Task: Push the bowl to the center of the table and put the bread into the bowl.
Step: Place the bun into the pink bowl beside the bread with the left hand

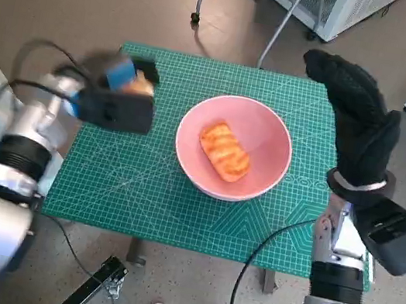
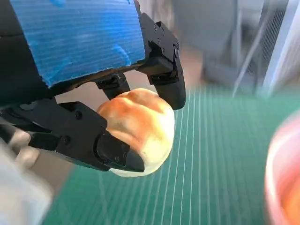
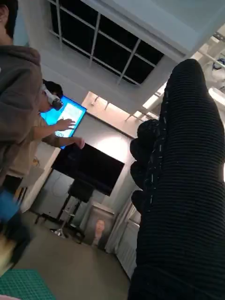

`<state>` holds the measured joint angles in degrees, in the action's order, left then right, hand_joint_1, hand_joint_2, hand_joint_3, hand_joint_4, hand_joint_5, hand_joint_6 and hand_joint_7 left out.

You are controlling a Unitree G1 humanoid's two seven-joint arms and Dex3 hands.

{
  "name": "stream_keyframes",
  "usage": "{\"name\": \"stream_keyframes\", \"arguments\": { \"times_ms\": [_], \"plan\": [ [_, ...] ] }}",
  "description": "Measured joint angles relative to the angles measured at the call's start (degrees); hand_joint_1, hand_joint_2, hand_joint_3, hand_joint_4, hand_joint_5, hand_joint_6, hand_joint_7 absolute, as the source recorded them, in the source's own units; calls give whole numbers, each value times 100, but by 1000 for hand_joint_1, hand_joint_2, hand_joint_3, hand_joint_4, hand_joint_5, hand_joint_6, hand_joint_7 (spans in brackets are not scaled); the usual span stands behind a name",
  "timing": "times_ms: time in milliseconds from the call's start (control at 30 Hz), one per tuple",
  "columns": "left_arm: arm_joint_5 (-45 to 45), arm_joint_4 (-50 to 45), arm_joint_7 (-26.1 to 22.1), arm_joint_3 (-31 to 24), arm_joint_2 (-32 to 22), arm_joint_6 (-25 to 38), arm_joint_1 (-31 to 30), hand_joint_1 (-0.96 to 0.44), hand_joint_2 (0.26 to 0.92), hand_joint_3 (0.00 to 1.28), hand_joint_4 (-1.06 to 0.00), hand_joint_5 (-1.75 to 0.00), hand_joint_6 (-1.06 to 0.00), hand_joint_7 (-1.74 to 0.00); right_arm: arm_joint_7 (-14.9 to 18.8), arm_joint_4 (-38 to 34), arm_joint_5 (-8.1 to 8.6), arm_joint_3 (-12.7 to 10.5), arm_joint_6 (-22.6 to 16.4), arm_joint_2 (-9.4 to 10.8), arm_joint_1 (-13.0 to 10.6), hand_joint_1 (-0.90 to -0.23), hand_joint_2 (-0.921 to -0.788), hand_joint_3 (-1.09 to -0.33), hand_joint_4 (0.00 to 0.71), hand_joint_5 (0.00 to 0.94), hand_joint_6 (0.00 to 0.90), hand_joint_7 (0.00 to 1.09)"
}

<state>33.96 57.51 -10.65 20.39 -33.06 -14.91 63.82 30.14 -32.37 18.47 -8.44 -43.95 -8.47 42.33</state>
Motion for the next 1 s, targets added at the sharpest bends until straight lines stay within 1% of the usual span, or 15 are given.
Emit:
{"name": "stream_keyframes", "arguments": {
  "times_ms": [133, 267, 400, 533, 633, 733, 800, 833, 867, 900, 933, 967, 1000],
  "plan": [
    [-87, -848, 56, -273, -105, 53, -35, 0, 920, 101, -655, -1152, -586, -1258, 0, 0, -16, 8, 2, 1, 0, -685, -921, -741, 300, 0, -1, 888],
    [-147, -1764, 95, -488, -80, 129, -171, 1, 920, 95, -661, -1151, -594, -1245, 0, 0, -17, 18, 2, 2, 1, -686, -921, -741, 300, 0, -1, 880],
    [-279, -2659, 93, -581, 43, 148, -407, 1, 920, 85, -660, -1206, -620, -1165, 1, -1, -16, 21, 3, 2, 1, -687, -921, -742, 299, 0, -1, 871],
    [-559, -3426, -98, -542, 316, -17, -711, 0, 920, 98, -631, -1260, -621, -1141, 44, -22, -14, 36, 27, 4, 2, -688, -921, -741, 299, 0, -1, 858],
    [-731, -3623, -338, -388, 555, -282, -851, 0, 920, 116, -612, -1298, -599, -1147, 78, -43, -15, 51, 32, 30, 8, -688, -921, -742, 299, 0, -1, 854],
    [-789, -3624, -559, -232, 717, -524, -951, 0, 921, 128, -600, -1337, -589, -1133, 101, -60, -14, 56, 33, 53, 13, -688, -921, -741, 299, 0, -1, 851],
    [-825, -3563, -734, -134, 816, -646, -1004, 0, 921, 166, -561, -1360, -539, -1201, 115, -74, -9, 46, 33, 47, 13, -685, -921, -741, 299, 0, -1, 845],
    [-853, -3526, -830, -89, 864, -668, -1023, 0, 921, 204, -512, -1385, -499, -1265, 122, -82, -6, 40, 33, 43, 13, -684, -921, -741, 299, 0, -1, 844],
    [-890, -3490, -936, -47, 913, -664, -1041, 0, 921, 268, -431, -1431, -432, -1367, 126, -88, -2, 36, 33, 40, 13, -684, -921, -741, 300, 0, -1, 842],
    [-919, -3455, -1074, -9, 958, -624, -1063, -11, 890, 289, -311, -1107, -314, -1141, 130, -91, 9, 33, 33, 40, 13, -683, -921, -741, 300, 0, -1, 840],
    [-930, -3439, -1210, 25, 997, -538, -1082, -14, 883, 285, -293, -946, -289, -1030, 135, -93, 22, 31, 33, 40, 13, -682, -921, -741, 300, 0, -1, 839],
    [-928, -3425, -1383, 72, 1037, -394, -1098, -19, 875, 254, -281, -662, -259, -843, 142, -92, 35, 28, 33, 40, 13, -682, -921, -741, 300, 0, -1, 838],
    [-923, -3417, -1527, 122, 1061, -238, -1107, -23, 870, 217, -278, -449, -244, -705, 144, -92, 38, 26, 33, 39, 13, -683, -921, -740, 299, 0, -1, 838]
  ]
}}
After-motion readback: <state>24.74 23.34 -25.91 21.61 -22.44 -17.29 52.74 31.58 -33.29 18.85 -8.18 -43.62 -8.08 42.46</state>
